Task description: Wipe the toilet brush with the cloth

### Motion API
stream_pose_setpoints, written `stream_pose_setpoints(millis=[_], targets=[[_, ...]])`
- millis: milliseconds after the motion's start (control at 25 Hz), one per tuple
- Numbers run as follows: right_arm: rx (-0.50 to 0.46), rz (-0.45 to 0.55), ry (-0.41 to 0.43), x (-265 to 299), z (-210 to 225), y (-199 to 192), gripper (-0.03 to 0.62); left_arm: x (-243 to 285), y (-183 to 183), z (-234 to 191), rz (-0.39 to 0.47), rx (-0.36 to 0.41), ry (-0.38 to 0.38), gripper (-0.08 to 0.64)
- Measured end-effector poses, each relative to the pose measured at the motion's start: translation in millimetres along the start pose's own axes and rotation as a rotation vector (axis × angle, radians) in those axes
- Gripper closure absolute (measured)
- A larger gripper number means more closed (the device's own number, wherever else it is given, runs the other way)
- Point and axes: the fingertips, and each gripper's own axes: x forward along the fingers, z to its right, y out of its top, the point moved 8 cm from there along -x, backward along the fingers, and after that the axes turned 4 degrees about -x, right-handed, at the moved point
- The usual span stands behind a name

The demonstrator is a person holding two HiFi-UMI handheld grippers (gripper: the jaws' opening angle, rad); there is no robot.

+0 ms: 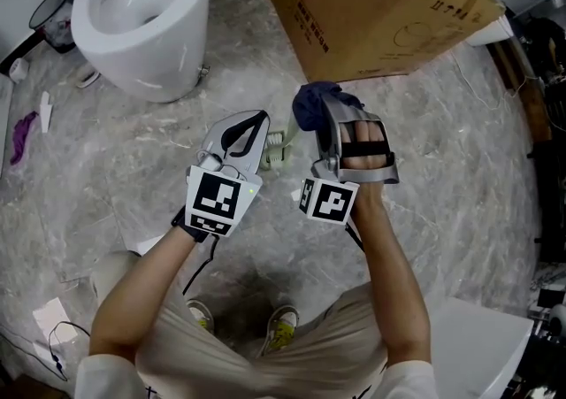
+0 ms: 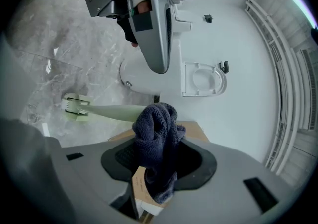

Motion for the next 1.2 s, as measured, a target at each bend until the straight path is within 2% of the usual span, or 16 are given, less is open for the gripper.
stream_pose_setpoints(millis=[280, 560, 760, 960, 1080, 1200], targets=[[-0.045, 0.006, 0.072, -5.0, -18.1, -2.3, 0.419, 2.1, -0.8, 7.3, -0.007, 0.033, -0.011, 0.561], [-0.069, 0.013, 0.125, -4.7, -33.1, -1.6, 0.419, 2.1, -3.8, 0.8, -0.02, 0.024, 0.015, 0.561], [-0.053, 0.052, 0.231, -6.1, -49.1, 5.4, 0.419, -0.8, -2.0, -5.5, -0.017, 0.026, 0.035, 0.561], [-0.062, 0.075, 0.297, -14.0, -70.2, 5.7, 0.419, -4.7, -7.4, -12.6, -0.027, 0.03, 0.055, 0.561], [-0.062, 0.053, 0.282, -19.6, -67.1, -3.0, 0.417, -7.7, -11.3, -17.4, -0.039, 0.029, 0.069, 0.561], [-0.054, -0.002, 0.167, -19.6, -34.0, -11.1, 0.417, -7.0, -10.1, -22.0, -0.037, 0.01, 0.08, 0.561]])
